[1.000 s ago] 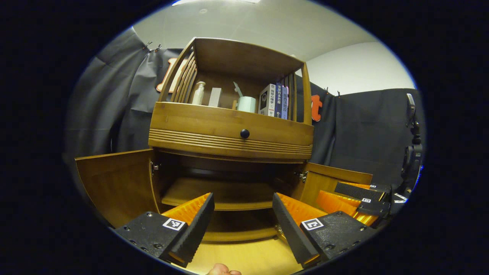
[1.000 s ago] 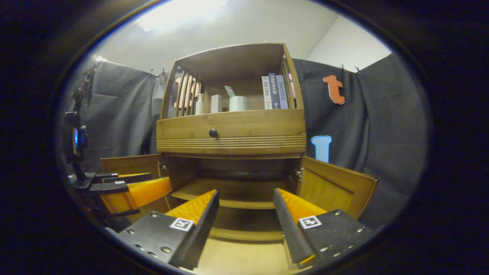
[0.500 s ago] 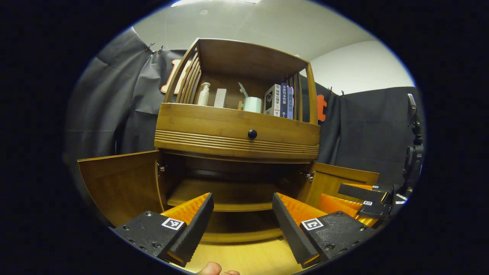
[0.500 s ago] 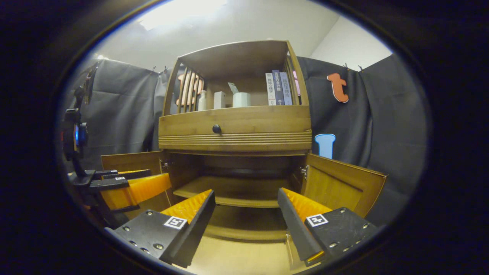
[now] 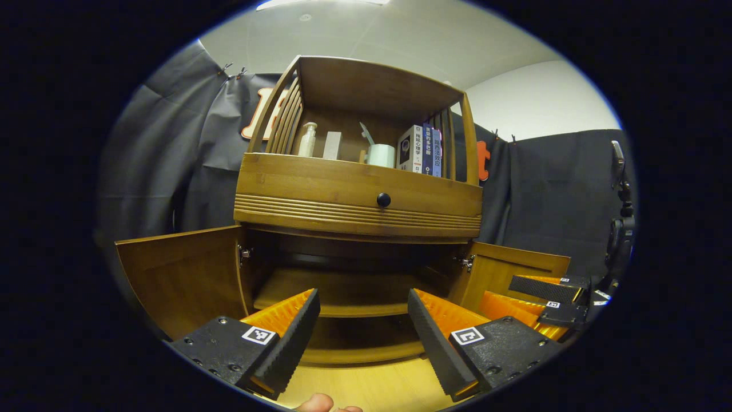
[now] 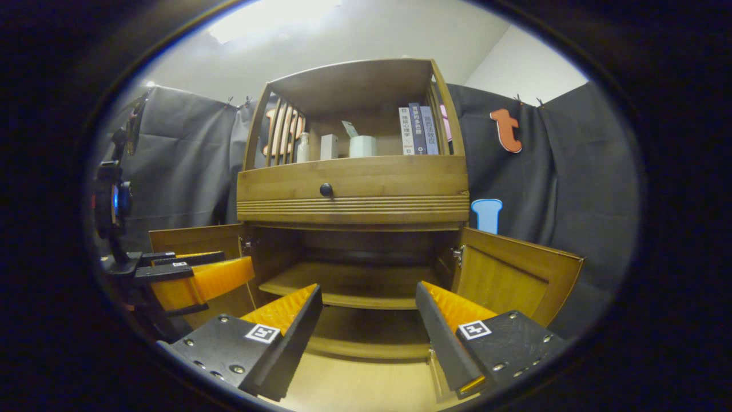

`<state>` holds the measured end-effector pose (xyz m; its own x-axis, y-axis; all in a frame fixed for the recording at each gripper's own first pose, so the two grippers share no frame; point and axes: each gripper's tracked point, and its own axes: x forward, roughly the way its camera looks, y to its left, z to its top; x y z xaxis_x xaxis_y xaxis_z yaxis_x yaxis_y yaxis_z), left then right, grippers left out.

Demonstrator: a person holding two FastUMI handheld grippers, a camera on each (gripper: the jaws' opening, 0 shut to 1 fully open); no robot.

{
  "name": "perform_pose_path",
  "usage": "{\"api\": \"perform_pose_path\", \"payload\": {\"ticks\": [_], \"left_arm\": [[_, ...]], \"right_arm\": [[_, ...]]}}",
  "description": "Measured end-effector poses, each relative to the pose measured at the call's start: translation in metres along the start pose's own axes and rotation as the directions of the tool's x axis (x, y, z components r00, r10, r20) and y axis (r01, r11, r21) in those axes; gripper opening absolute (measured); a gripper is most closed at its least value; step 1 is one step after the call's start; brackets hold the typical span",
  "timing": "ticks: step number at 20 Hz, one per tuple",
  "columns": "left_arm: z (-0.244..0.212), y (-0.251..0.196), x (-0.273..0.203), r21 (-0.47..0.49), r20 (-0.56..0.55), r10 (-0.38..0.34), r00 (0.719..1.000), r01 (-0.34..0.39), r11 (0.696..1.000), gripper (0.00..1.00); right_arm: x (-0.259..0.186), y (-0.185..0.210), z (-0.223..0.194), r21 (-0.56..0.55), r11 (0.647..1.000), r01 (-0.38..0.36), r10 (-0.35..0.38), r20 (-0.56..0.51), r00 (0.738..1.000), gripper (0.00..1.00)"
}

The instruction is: Open the right door of the double-door shoe cabinet with the right hand, and open the left door with the left hand.

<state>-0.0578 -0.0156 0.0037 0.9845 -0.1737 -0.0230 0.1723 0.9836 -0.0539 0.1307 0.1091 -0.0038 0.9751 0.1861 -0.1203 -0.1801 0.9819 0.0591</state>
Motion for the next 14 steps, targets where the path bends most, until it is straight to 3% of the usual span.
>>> {"api": "perform_pose_path", "payload": {"ticks": [2,3,14], "left_arm": [[0.001,0.002,-0.001,0.000,0.002,-0.006,1.000,0.006,1.000,0.96],[0.001,0.003,0.000,0.000,0.001,-0.011,1.000,0.011,1.000,0.92],[0.000,0.026,-0.013,0.015,-0.010,-0.067,0.998,0.067,0.998,0.96]], "right_arm": [[-0.002,0.001,0.000,-0.003,1.000,0.008,-0.008,0.000,1.000,0.98],[-0.003,0.001,0.000,-0.004,1.000,0.012,-0.012,0.001,1.000,0.98],[-0.018,0.027,-0.007,0.007,0.998,0.066,-0.066,0.003,0.998,0.98]]}}
